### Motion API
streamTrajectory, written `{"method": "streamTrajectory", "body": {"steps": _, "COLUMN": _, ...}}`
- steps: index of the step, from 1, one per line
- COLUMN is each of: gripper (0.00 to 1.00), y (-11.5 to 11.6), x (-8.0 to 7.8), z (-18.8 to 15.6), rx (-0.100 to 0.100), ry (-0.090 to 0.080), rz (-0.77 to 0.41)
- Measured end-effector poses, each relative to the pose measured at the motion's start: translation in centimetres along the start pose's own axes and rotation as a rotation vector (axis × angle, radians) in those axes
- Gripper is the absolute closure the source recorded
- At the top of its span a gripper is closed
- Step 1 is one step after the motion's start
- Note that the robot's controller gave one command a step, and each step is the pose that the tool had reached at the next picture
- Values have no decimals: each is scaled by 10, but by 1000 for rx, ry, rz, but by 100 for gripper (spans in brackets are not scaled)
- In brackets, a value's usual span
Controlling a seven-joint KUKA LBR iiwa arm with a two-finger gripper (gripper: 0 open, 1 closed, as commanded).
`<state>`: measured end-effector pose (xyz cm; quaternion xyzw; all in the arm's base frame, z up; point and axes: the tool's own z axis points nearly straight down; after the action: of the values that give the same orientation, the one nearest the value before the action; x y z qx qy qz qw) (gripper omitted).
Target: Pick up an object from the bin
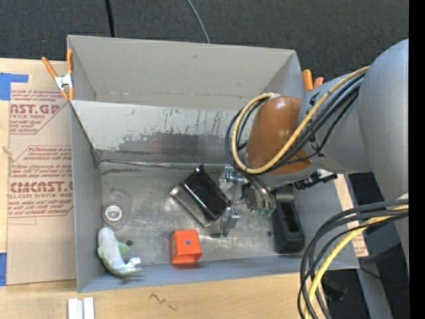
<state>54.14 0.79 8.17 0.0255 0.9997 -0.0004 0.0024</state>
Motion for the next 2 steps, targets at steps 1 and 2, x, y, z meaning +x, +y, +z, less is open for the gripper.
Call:
{"method": "streamTrajectory", "body": {"steps": 1, "gripper": 0, "y": 25, "x": -21, "z": 0, "rx": 8, "ry": -8, "rz": -44}}
{"method": "streamTrajectory", "body": {"steps": 2, "gripper": 100, "y": 65, "x": 15, "z": 0, "rx": -10, "ry": -43, "rz": 164}}
